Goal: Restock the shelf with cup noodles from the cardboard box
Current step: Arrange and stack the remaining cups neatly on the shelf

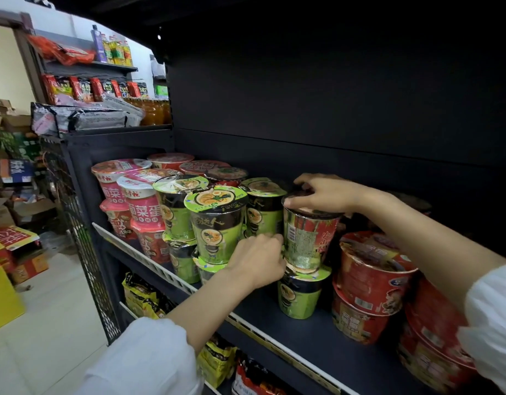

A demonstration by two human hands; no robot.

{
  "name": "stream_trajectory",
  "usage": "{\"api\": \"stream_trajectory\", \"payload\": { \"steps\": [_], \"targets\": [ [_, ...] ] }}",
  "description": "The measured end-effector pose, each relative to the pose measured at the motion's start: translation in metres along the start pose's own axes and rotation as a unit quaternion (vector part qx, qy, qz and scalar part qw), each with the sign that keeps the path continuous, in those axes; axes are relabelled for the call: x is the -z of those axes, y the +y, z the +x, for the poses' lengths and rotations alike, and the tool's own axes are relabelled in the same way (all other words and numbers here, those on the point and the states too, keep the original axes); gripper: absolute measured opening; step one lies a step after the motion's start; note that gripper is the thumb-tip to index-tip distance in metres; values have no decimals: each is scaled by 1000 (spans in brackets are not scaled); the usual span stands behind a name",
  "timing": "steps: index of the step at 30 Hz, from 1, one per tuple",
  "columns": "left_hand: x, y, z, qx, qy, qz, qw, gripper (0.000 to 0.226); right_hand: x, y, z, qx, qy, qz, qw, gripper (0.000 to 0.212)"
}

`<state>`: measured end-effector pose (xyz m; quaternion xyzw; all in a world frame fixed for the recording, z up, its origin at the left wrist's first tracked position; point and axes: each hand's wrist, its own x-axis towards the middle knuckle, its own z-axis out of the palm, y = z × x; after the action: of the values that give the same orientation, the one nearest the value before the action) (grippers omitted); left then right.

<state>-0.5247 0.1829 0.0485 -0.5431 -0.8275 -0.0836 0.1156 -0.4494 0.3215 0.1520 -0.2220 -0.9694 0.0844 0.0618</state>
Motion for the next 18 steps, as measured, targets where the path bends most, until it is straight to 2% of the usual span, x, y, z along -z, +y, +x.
{"api": "stream_trajectory", "payload": {
  "steps": [4, 9, 14, 18],
  "targets": [
    [-8, 5, -1, 11, -49, -27, 998, 43, -3, 6, -10, 5, -22, 14, 1000, 74],
    [-16, 10, -2, 39, -77, -43, 995, 78, -7, 2, -16, 10, -28, 29, 999, 81],
    [-14, 19, -4, 35, -56, -42, 997, 61, -7, -6, -32, -15, -1, 31, 999, 87],
    [-2, 13, -20, -12, -100, -51, 994, 48, -5, -17, -55, -37, -4, 31, 999, 90]
  ]
}}
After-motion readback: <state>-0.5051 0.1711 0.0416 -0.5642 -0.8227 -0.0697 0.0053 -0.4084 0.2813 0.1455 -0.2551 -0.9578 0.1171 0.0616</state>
